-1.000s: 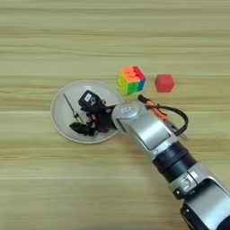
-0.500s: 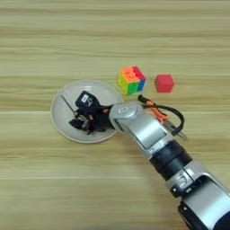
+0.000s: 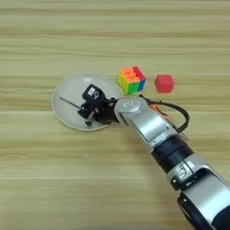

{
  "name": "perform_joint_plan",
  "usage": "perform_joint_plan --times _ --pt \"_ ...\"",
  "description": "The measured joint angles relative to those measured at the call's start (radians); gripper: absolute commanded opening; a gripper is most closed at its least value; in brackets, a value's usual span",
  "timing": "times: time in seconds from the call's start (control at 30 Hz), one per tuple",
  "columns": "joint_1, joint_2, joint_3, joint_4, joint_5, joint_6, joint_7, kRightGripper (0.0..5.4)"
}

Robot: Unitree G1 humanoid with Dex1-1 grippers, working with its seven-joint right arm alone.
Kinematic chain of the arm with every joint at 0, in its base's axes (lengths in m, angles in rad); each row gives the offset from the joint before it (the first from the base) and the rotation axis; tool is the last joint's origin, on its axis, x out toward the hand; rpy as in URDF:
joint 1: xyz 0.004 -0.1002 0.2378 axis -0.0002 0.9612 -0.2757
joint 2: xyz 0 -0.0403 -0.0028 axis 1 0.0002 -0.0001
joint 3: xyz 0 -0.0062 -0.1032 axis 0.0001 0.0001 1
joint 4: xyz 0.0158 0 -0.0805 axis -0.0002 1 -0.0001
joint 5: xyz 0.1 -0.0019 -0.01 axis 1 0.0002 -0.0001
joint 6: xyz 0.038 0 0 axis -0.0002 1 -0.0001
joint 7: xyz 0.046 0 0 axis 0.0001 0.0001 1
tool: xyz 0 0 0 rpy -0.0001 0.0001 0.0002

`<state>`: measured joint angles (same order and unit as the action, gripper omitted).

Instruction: Move the objects on the table

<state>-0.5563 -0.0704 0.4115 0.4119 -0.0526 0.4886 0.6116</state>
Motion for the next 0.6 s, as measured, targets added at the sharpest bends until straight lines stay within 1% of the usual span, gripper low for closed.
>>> perform_joint_plan --times 0.23,0.4,0.6 --pt "-0.011 -0.013 -0.034 0.020 -0.004 -0.010 -0.015 0.86" --pt "-0.011 -0.020 -0.063 0.012 -0.003 0.006 -0.016 0.85" --pt "-0.010 -0.045 -0.106 -0.093 0.005 0.034 -0.012 0.85"
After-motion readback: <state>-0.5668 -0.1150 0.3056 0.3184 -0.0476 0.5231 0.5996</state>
